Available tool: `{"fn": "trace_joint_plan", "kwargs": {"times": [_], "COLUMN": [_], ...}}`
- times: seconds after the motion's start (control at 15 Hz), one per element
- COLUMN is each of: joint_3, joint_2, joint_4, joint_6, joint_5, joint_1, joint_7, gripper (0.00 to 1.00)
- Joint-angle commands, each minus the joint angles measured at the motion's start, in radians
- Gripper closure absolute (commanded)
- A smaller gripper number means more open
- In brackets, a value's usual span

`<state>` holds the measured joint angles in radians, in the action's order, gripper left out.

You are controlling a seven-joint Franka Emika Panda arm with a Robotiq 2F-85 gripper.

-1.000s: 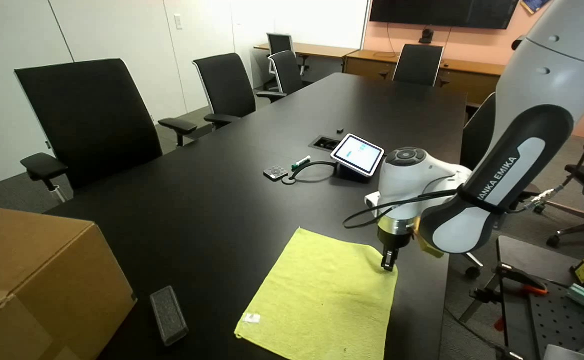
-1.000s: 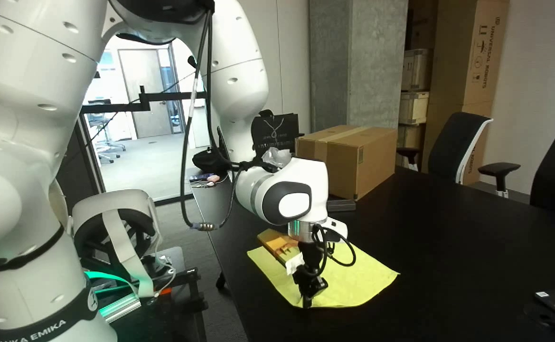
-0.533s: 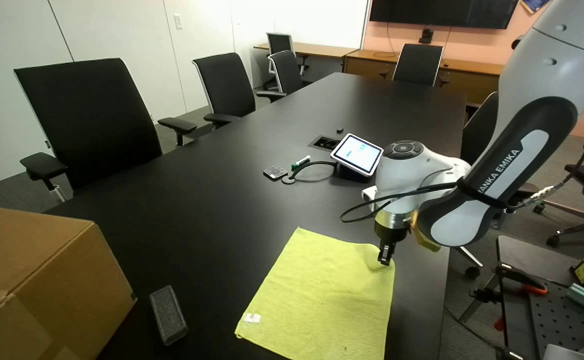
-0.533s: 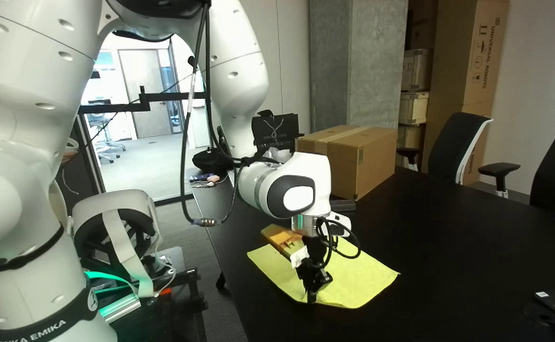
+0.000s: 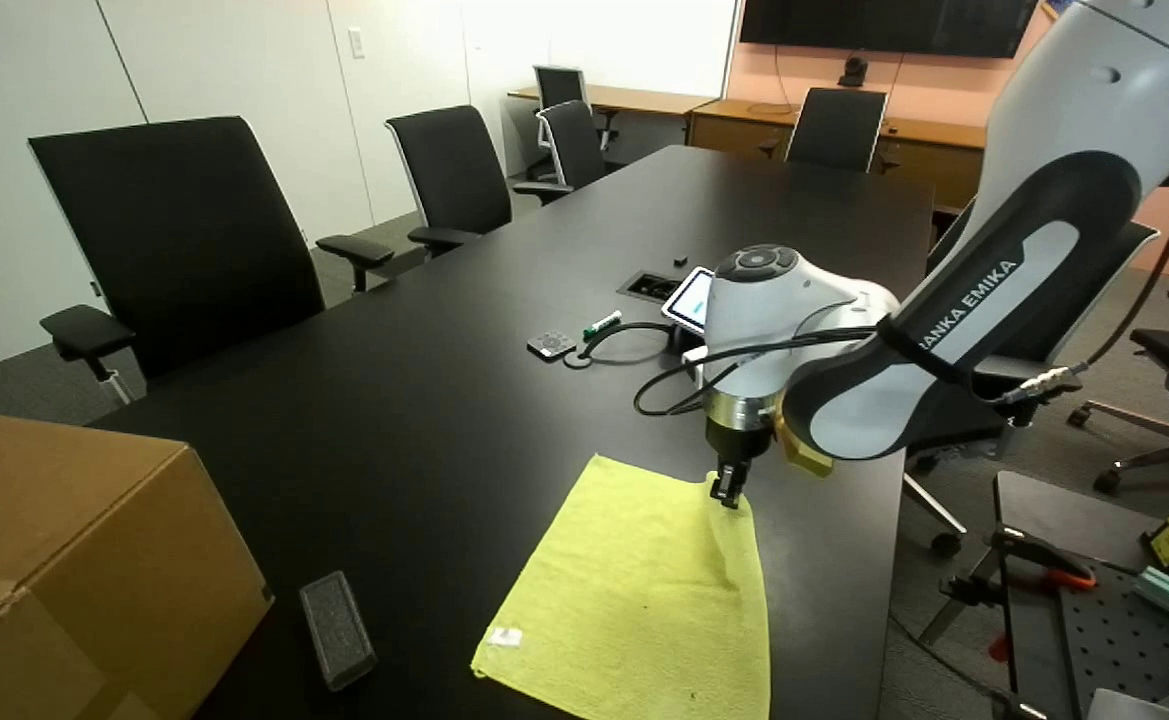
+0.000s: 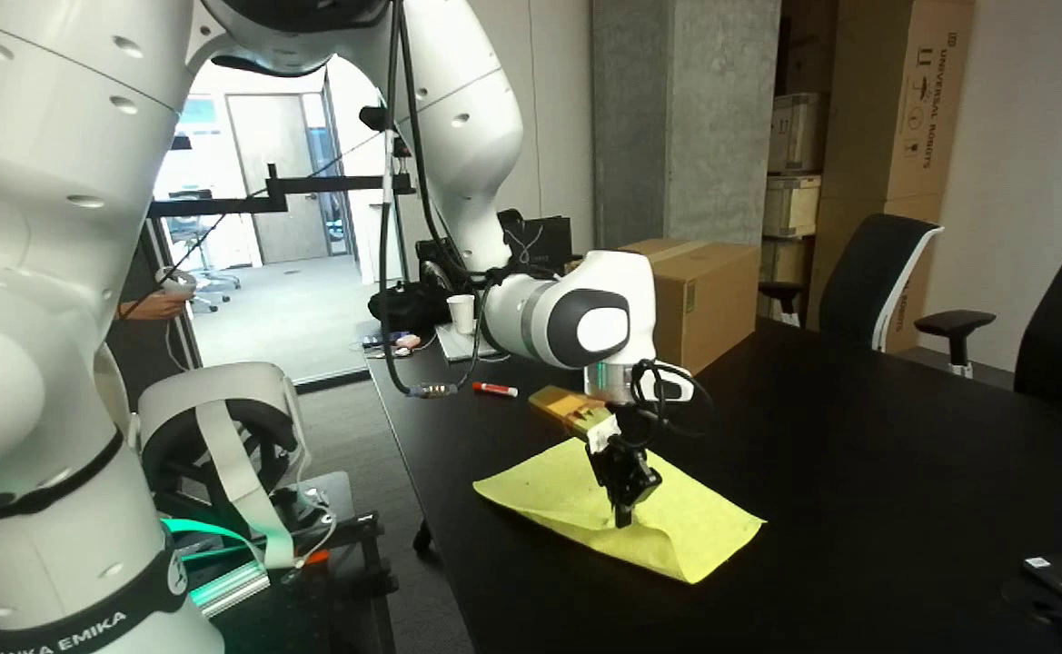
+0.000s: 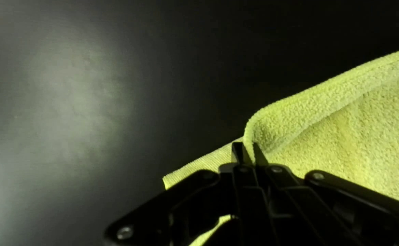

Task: Fold the towel on the table

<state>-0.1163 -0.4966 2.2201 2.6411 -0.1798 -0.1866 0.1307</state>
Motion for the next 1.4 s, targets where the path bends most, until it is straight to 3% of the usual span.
{"fn": "trace_joint_plan", "kwargs": {"times": [0.0,0.47,1.2,1.27,1.33], "joint_3": [0.005,-0.012,-0.054,-0.055,-0.056], "joint_2": [-0.049,-0.199,-0.347,-0.354,-0.368], "joint_4": [-0.126,-0.383,-0.684,-0.7,-0.719], "joint_6": [-0.079,-0.218,-0.314,-0.325,-0.327], "joint_5": [-0.025,-0.022,-0.039,-0.038,-0.035], "joint_1": [-0.025,-0.044,-0.074,-0.074,-0.072], "joint_7": [0.071,0.179,0.303,0.31,0.318], "gripper": [0.98,0.98,0.98,0.93,0.8]}}
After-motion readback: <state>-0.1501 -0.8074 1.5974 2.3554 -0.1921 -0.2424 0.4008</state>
